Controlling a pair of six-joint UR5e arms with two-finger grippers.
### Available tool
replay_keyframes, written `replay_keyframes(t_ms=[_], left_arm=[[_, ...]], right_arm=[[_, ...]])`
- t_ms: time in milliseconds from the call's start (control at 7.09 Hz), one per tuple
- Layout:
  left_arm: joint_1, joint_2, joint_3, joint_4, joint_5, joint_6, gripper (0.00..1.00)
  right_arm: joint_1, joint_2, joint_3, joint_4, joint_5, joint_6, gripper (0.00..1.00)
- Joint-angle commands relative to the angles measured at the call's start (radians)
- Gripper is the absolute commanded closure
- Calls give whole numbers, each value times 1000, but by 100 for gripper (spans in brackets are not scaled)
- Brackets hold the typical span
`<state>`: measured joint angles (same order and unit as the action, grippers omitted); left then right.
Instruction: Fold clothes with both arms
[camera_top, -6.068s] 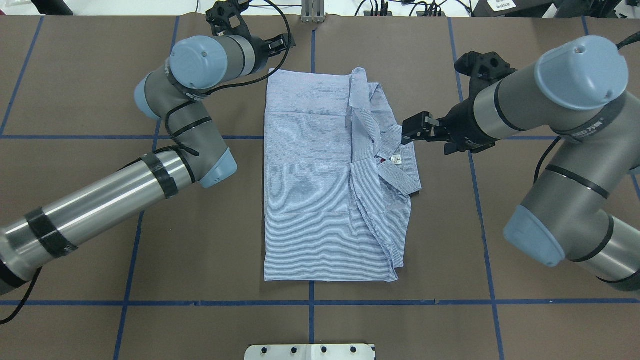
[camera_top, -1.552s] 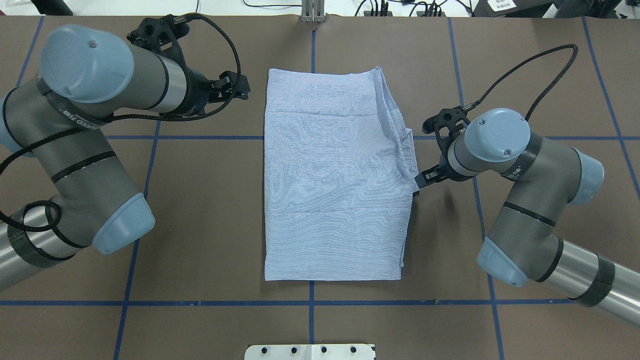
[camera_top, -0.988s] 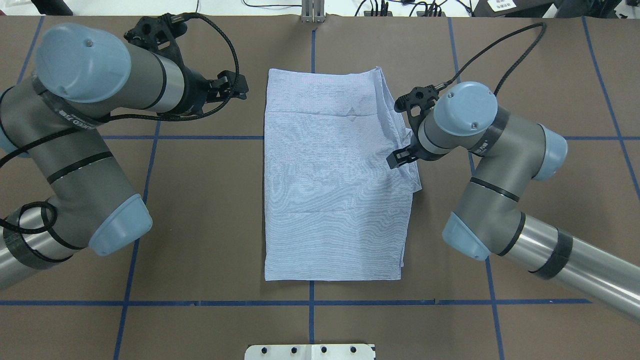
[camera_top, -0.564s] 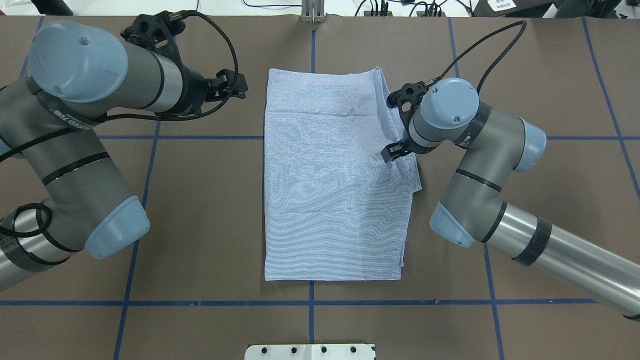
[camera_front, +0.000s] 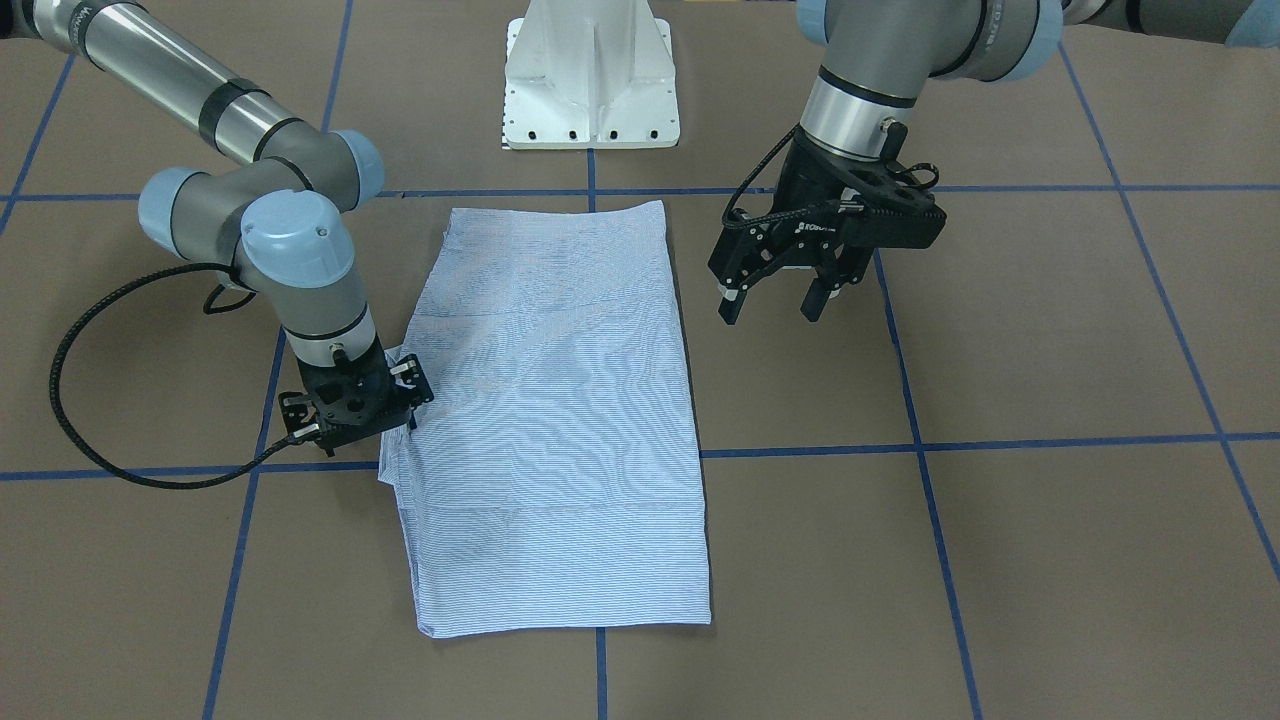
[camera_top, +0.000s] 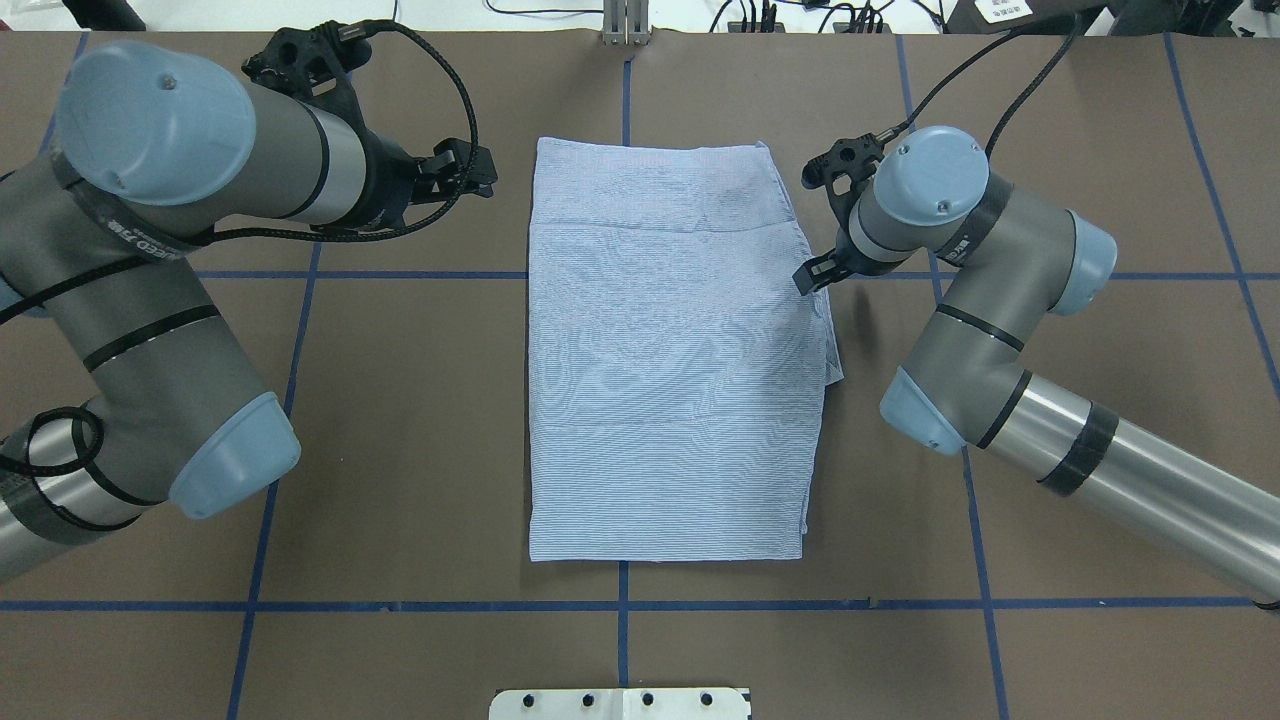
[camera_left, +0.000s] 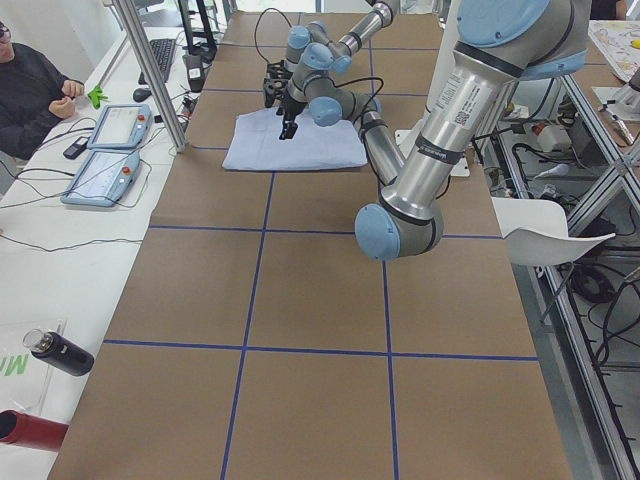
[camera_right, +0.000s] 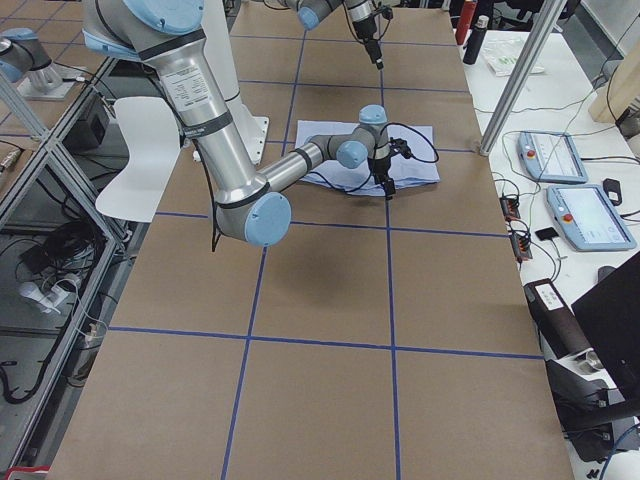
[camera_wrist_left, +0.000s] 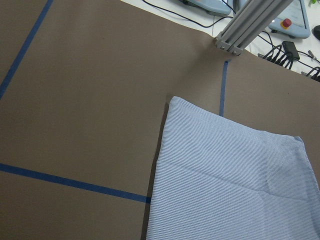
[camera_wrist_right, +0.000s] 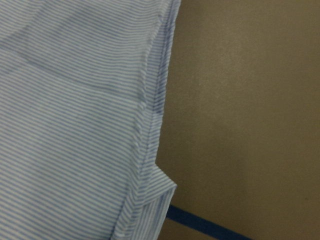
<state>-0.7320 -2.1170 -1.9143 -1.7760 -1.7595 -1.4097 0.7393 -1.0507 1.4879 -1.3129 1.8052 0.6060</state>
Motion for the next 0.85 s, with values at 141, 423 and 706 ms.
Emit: replay_keyframes(t_ms=[141,423,706], left_arm=[[-1,-4,-3,1,-3,0,0],[40,35,-60,-5,-44,-73,0],[173,81,-86,-67,-61,-251,0]], right_arm=[[40,5,4,3,99,-9,0],[52,-44,105,1,234,111,0],[52,-99,239,1,295,304,0]])
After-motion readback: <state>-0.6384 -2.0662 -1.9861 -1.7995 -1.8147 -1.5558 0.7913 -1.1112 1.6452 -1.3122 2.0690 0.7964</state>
